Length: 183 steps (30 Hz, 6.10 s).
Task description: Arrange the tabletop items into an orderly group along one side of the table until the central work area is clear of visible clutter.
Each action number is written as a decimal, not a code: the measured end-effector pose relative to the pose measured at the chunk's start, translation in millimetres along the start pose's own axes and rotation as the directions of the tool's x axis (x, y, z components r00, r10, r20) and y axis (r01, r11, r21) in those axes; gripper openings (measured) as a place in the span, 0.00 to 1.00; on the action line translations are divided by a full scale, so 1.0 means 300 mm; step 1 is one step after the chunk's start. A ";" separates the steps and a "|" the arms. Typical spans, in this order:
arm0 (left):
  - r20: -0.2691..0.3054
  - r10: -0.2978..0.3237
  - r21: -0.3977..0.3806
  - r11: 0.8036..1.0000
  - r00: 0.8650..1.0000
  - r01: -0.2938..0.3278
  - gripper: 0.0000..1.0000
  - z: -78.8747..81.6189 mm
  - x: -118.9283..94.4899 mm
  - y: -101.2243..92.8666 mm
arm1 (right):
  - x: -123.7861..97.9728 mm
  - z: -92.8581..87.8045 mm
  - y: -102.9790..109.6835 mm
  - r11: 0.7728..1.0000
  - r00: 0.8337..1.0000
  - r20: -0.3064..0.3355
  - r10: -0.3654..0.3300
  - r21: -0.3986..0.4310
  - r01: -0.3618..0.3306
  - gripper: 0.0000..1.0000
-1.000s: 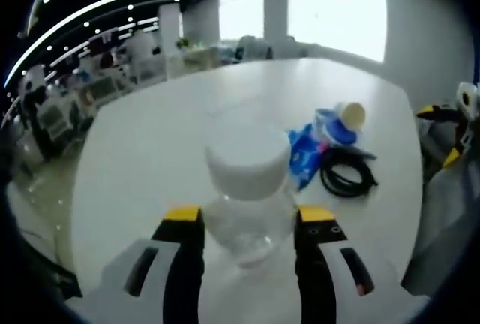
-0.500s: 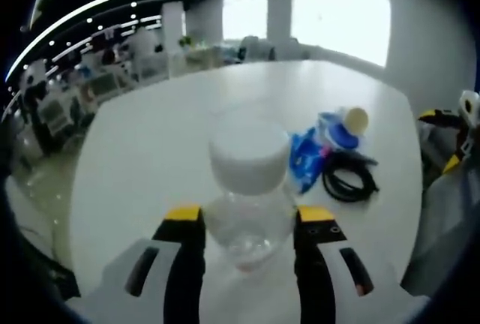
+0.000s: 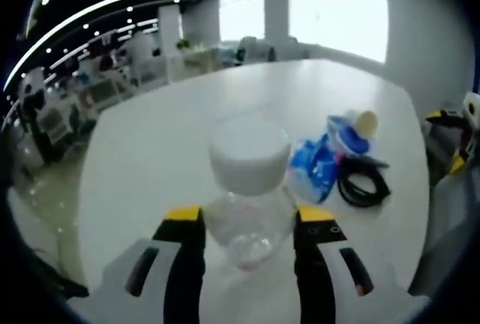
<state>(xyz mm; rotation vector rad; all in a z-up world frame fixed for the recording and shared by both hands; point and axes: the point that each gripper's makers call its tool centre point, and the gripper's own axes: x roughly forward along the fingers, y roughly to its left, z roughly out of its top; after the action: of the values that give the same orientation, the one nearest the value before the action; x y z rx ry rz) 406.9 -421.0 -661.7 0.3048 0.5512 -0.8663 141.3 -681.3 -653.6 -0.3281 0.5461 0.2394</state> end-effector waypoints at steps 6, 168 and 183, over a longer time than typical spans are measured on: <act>0.001 0.019 0.004 1.000 1.000 -0.019 0.43 0.021 0.013 0.055 | 0.000 -0.008 -0.001 1.000 1.000 -0.013 -0.003 -0.001 0.003 0.91; 0.079 0.024 0.084 0.996 0.997 -0.030 1.00 -0.206 -0.488 -0.518 | -0.009 -0.019 0.004 0.998 0.999 -0.022 0.024 0.052 -0.023 0.99; 0.096 0.018 0.072 0.997 0.995 -0.025 0.98 -0.215 -0.485 -0.517 | -0.013 -0.013 0.003 0.998 1.000 -0.021 0.016 0.060 -0.015 0.97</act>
<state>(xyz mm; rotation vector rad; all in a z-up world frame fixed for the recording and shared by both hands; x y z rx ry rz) 187.6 -394.4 -636.4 0.3335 0.4274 -0.8764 136.0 -682.6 -654.8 -0.2682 0.5763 0.2341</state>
